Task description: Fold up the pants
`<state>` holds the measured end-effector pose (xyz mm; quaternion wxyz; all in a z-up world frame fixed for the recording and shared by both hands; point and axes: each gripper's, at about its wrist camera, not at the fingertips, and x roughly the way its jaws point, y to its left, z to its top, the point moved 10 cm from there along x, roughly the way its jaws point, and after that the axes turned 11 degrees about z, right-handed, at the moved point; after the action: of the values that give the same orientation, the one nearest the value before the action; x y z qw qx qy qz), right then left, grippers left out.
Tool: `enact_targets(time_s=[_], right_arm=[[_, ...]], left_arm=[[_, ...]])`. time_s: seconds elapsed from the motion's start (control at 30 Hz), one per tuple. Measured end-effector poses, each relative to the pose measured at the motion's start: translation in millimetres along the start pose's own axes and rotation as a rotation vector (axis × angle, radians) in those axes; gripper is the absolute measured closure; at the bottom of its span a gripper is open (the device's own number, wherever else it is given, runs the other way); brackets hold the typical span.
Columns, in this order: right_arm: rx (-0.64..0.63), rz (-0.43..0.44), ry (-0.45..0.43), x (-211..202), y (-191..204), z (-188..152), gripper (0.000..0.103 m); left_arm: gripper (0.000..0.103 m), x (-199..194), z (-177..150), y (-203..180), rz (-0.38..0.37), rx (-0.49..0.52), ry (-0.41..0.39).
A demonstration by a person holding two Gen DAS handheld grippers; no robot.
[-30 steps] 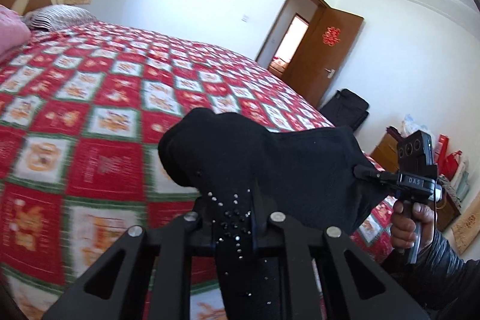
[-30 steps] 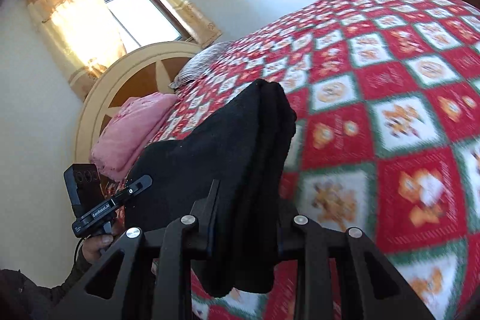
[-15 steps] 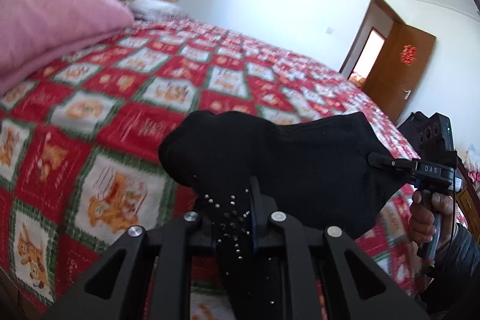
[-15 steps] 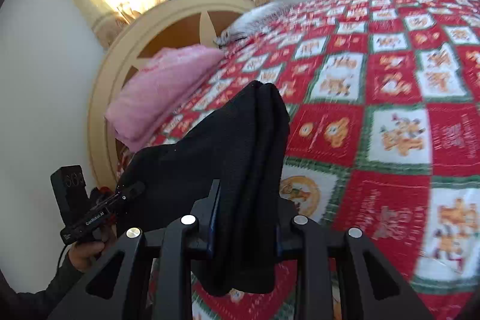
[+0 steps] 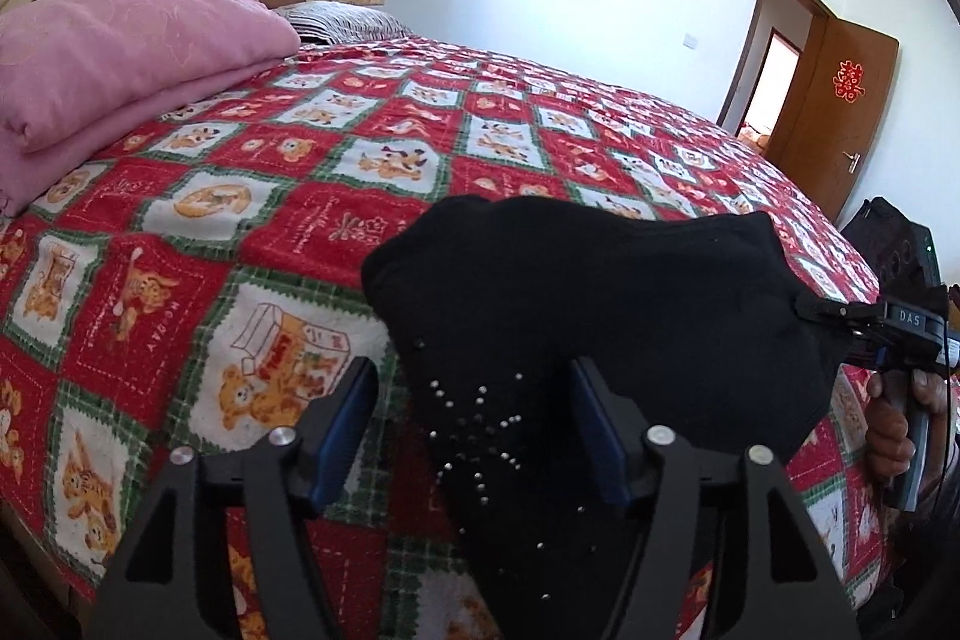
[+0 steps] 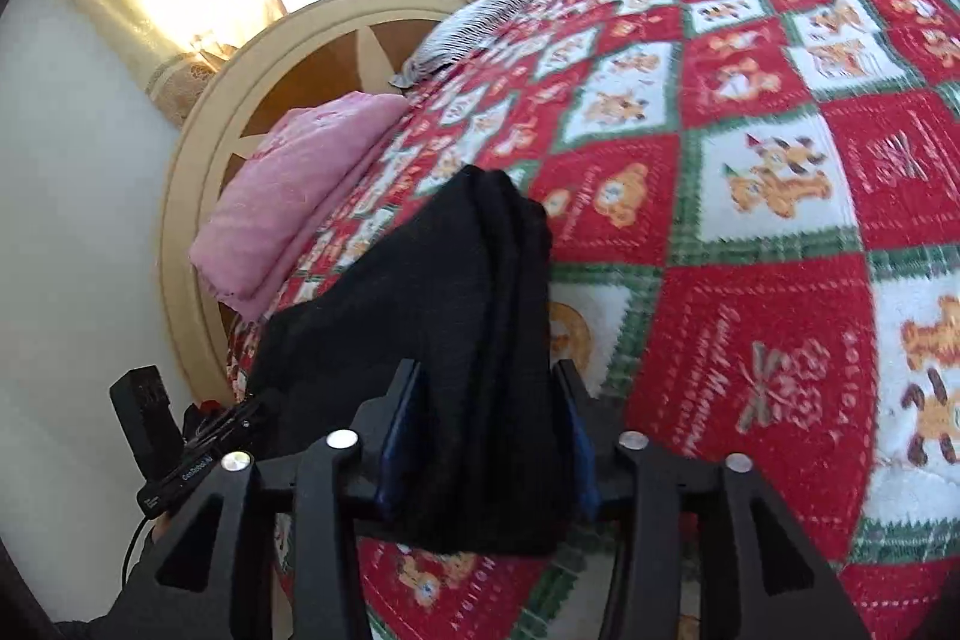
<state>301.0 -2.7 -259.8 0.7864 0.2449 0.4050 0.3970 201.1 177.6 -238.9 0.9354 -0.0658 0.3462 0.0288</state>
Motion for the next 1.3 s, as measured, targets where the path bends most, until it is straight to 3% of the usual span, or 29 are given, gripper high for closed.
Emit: enact_targets(time_s=[0.13,0.37,0.63,1.0,1.17,1.3], right_arm=[[0.044,0.028,-0.018,-4,-8,0,0.048],[-0.015,-0.011,-0.037,-3,-4,-4,0.048],[-0.127,-0.182,-0.056,-4,0,-5,0.040],[-0.195,-0.299,-0.088,-13,4,-6,0.034],[-0.283,-0.407,-0.100,-30,29,-12,0.034],[-0.339,-0.391,-0.073,-40,56,-32,0.034]], left_arm=[[0.029,0,-2,3,0.007,-0.013,0.001],[0.022,0,-3,5,0.032,-0.029,0.003],[0.013,1,-7,9,0.067,-0.041,0.003],[0.009,-9,-11,10,0.076,-0.039,0.020],[0.009,-37,-4,4,0.074,-0.025,-0.017],[0.009,-67,8,-6,0.057,-0.029,-0.061]])
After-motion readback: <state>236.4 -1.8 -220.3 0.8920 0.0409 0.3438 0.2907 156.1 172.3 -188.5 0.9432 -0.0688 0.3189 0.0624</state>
